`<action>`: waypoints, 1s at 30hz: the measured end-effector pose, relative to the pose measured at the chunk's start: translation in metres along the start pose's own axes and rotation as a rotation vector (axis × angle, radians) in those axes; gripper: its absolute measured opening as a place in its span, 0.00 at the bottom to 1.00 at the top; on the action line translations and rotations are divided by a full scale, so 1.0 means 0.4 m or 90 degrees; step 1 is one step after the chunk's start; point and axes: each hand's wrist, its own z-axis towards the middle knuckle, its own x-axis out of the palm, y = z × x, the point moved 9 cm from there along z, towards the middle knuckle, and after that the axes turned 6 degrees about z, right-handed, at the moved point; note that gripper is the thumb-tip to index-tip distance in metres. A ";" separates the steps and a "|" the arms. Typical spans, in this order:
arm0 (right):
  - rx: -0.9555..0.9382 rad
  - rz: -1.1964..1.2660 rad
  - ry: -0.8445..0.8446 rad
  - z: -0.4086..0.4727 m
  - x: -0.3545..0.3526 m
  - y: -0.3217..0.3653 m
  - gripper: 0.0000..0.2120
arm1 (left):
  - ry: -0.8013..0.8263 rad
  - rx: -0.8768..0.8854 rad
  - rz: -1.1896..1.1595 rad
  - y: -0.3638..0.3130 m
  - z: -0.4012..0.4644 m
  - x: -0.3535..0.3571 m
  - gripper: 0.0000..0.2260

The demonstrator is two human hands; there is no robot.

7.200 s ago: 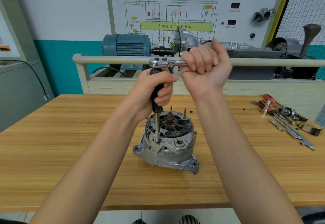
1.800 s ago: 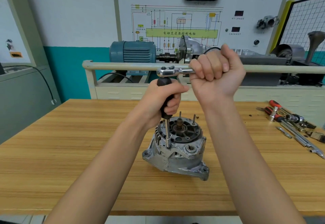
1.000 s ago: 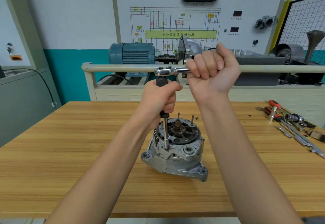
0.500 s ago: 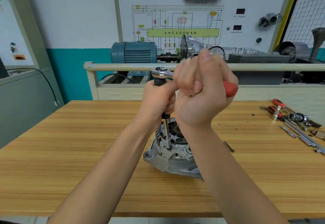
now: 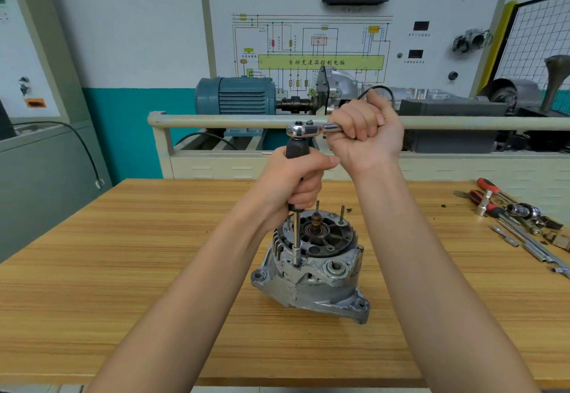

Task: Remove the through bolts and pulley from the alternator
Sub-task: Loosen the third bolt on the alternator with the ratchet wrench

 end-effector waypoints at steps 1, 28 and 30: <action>-0.007 0.002 -0.001 -0.003 -0.001 0.003 0.23 | -0.017 -0.002 0.005 0.002 0.002 -0.002 0.22; -0.099 -0.067 0.015 -0.046 0.033 0.019 0.23 | -0.090 0.013 0.003 0.004 -0.003 -0.023 0.23; -0.191 -0.155 0.063 -0.091 0.062 0.028 0.23 | -0.153 0.017 0.017 0.008 -0.004 -0.036 0.23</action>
